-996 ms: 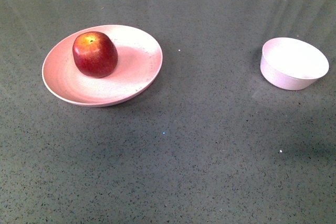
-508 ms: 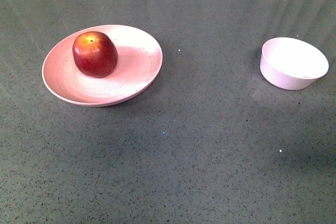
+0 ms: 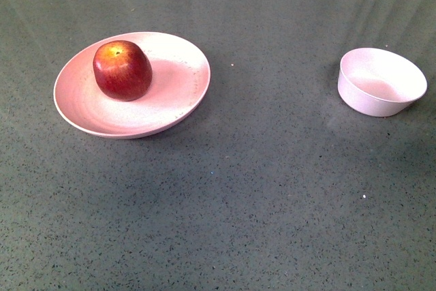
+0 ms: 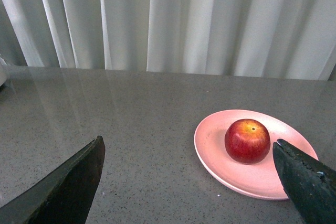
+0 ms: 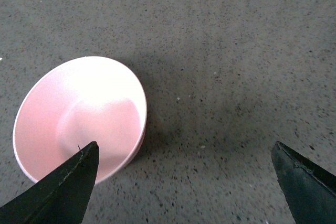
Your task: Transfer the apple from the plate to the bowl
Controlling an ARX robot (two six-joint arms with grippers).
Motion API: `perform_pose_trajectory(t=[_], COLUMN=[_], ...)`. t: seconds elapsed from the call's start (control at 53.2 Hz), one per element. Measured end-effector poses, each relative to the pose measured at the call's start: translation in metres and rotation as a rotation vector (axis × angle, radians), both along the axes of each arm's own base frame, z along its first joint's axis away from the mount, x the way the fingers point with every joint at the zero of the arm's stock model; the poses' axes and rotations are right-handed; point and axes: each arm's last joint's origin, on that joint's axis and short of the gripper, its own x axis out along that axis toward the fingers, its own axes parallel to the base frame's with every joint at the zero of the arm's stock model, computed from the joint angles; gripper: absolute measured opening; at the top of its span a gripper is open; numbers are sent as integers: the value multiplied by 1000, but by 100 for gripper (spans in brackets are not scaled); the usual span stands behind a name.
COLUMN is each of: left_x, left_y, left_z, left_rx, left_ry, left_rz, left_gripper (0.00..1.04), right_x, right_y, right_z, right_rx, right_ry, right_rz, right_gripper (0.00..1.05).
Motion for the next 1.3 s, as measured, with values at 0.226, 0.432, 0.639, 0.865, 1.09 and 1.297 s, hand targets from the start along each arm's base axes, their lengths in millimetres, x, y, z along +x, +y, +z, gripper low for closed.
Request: perform_pose_trajectory(t=[0.226,0.432,0.639,0.865,1.09,1.297], left_x=[0,0,0,0,0,0], left_y=[0,0,0,0,0,0], left_z=[0,0,0,0,0,0], left_rx=[0,0,0,0,0,0], left_ry=[0,0,0,0,0,0], left_rz=[0,0,0,0,0,0], left_gripper=[96,96,96,96,96,96], right_x=[42,51,55,57,58,58], right_y=[18,31,34,35,36,51], right_z=[-16,-34,-37,-47,-50,-44], right_rx=[29,44,63,89,115,150], right_ry=[71,129,155,211,235,246], right_rz=[1,11,-3,-19,-33,1], right_gripper=[96,96,92,64,35,2])
